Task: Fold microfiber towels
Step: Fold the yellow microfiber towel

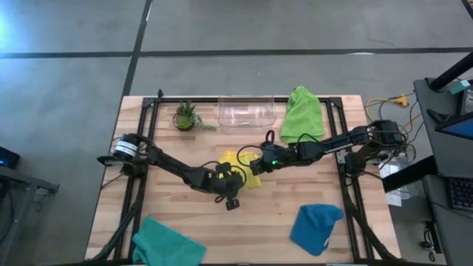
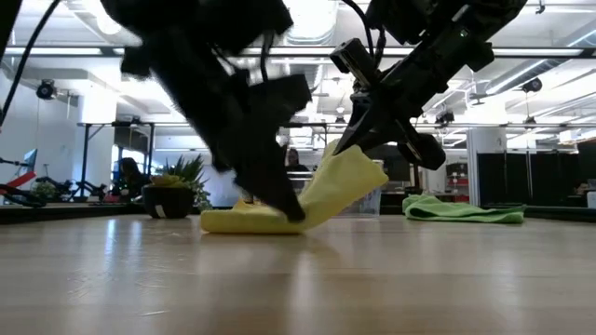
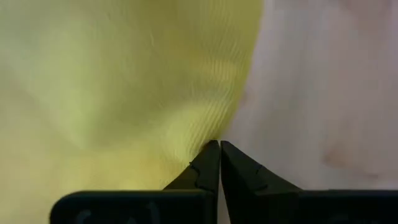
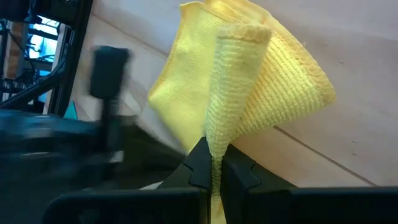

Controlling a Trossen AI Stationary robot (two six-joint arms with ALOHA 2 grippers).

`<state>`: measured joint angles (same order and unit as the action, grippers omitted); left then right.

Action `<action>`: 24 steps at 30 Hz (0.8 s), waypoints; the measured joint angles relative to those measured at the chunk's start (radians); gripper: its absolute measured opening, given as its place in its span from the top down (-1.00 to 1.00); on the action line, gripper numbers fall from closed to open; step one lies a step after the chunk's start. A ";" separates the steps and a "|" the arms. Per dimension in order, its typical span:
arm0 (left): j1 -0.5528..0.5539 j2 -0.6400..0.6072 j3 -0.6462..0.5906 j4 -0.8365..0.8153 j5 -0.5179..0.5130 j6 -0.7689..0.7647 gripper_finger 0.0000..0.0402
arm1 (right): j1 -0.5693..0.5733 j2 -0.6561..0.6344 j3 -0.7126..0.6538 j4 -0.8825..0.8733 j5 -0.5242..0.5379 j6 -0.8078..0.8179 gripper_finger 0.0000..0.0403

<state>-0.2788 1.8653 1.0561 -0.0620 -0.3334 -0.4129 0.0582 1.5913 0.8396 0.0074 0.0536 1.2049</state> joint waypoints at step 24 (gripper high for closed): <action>-0.002 -0.025 -0.006 -0.013 -0.090 -0.018 1.00 | 0.000 0.000 0.000 0.033 0.000 0.026 0.96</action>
<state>-0.2810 1.8405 1.0504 -0.0752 -0.4236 -0.4305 0.0582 1.5913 0.8400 0.0407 0.0540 1.2307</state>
